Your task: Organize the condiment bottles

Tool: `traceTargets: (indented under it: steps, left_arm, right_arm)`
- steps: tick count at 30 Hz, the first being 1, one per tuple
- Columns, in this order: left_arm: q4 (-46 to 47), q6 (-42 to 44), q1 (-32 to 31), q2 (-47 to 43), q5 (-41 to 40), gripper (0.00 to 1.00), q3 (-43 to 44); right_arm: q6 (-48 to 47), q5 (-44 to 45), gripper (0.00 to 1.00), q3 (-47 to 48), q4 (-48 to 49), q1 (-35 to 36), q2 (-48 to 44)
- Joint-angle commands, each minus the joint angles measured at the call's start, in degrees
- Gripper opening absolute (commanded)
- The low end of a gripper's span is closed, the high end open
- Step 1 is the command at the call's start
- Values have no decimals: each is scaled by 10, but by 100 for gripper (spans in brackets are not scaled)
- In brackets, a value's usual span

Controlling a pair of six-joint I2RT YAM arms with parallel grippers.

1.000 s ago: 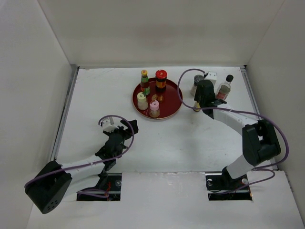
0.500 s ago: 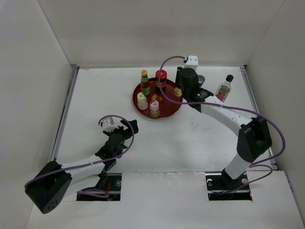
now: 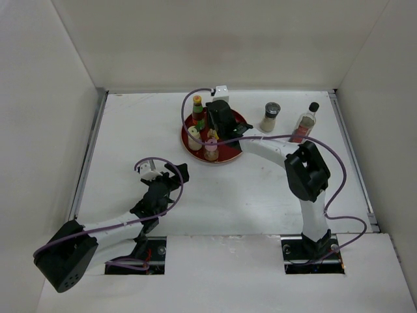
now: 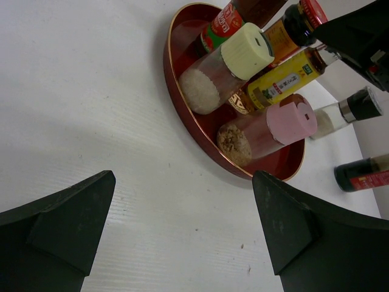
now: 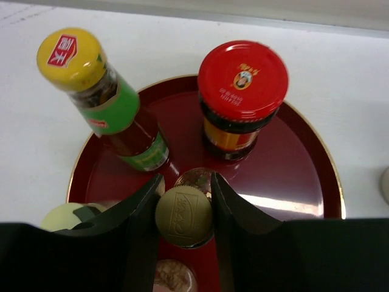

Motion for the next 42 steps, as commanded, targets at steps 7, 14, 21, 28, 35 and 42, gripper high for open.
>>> traceTargets:
  steps: [7, 14, 21, 28, 35, 42]
  left_arm:
    - [34, 1, -5, -6, 0, 100, 13]
    - [34, 1, -5, -1, 5, 100, 14]
    - [31, 1, 1, -17, 10, 100, 11]
    - [34, 1, 1, -7, 10, 100, 13]
    - [31, 3, 3, -15, 3, 100, 11]
    - [34, 3, -1, 3, 4, 100, 15]
  right_arm:
    - [-4, 2, 39, 1, 103, 18, 14]
    - [2, 8, 47, -28, 113, 24, 22]
    - [11, 7, 70, -43, 113, 27, -22]
    - [13, 2, 97, -102, 114, 17, -157]
    - [15, 49, 100, -179, 98, -112, -188]
    - [11, 67, 100, -126, 35, -188, -112]
